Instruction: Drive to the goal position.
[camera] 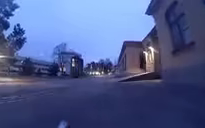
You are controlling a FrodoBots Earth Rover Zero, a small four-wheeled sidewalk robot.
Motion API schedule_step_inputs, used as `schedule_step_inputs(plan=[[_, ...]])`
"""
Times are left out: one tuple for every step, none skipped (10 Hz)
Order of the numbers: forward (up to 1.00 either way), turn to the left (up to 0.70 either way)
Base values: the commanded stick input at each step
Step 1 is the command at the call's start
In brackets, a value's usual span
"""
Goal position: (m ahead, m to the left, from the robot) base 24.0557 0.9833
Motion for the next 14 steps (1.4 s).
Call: schedule_step_inputs(plan=[[0.5,0.0],[0.5,0.0],[0.5,0.0],[0.5,0.0],[0.5,0.0],[0.5,0.0],[0.5,0.0],[0.5,0.0],[0.5,0.0],[0.5,-0.41],[0.5,-0.5],[0.5,-0.5],[0.5,-0.13],[0.5,0.0]])
